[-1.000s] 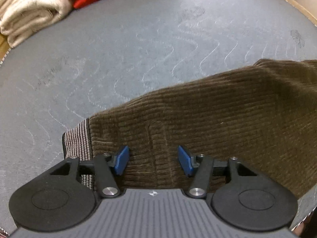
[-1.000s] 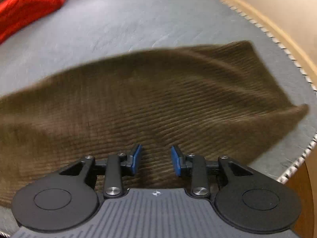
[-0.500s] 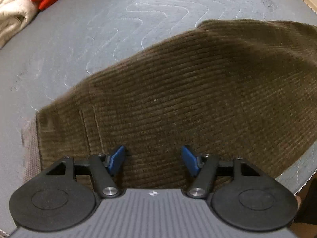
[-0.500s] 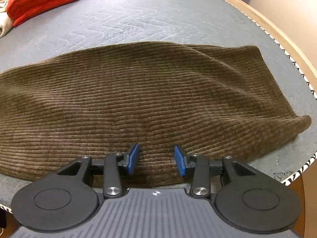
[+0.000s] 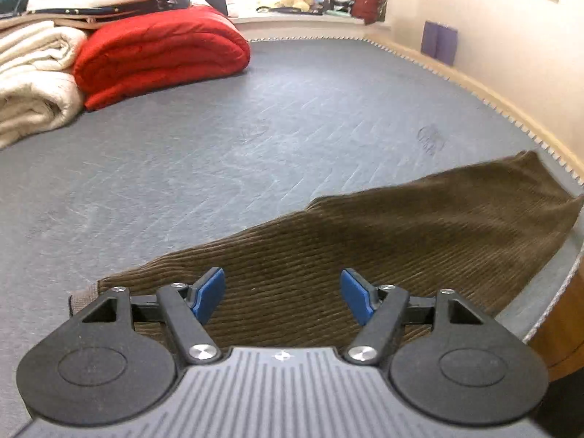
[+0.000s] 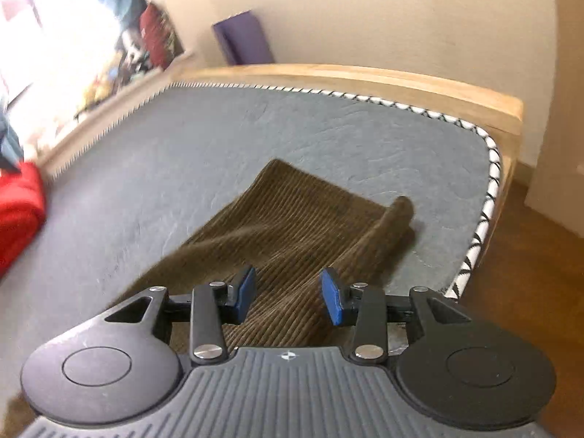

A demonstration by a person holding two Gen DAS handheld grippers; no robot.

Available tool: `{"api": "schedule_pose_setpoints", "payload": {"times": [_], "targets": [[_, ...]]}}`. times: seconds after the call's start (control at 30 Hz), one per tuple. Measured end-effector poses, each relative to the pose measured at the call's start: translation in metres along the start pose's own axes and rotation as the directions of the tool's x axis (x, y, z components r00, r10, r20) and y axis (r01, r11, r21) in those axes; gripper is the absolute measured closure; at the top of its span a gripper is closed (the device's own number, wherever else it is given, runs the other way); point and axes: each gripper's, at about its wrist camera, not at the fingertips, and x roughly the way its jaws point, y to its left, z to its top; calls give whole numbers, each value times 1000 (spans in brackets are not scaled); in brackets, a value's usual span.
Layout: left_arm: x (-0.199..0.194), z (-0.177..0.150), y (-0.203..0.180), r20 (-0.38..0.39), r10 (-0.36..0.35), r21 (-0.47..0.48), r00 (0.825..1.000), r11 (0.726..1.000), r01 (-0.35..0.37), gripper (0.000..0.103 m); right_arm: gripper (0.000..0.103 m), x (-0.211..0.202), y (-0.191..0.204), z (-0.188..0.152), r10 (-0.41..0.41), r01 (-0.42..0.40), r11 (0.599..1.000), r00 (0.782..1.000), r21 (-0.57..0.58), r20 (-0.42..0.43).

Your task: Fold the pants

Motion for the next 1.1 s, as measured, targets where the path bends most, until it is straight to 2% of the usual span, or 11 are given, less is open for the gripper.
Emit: {"api": "schedule_pose_setpoints", "payload": {"times": [0.17,0.27,0.4,0.57,0.73,0.8,0.83,0.87,0.93,1.1], "targets": [[7,11,-2,37,2,10,999,1000,-2,27,60,11,-36,6,-47,46,986,999,163,5],[20,17,1,16,-29,-27,999,999,30,27,55,31,-55,6,-47,54,970,998,236,-37],[32,22,2,-3,-67,-61,998,996,67,27,54,72,-71,2,-23,58,949,993,309,-115],[42,27,-9,-8,-67,-43,998,997,66,27,49,106,-80,5,-63,100,938,991,332,-120],[53,27,-19,-27,-69,-29,997,997,68,27,44,120,-79,14,-64,84,948,995,306,-73],[55,27,-23,-32,-65,-21,997,998,64,27,52,123,-76,15,-77,93,954,995,285,-65],[56,28,-25,-34,-65,-21,997,998,65,27,78,123,-74,16,-82,97,958,994,270,-65],[56,28,-26,-35,-67,-21,997,998,66,27,85,124,-75,17,-66,81,959,996,273,-61],[56,27,-27,-35,-72,-20,997,997,71,27,89,118,-74,17,-54,62,956,998,287,-38],[52,27,-28,-30,-84,-22,996,996,83,27,91,89,-55,24,-40,27,957,998,289,41]]}}
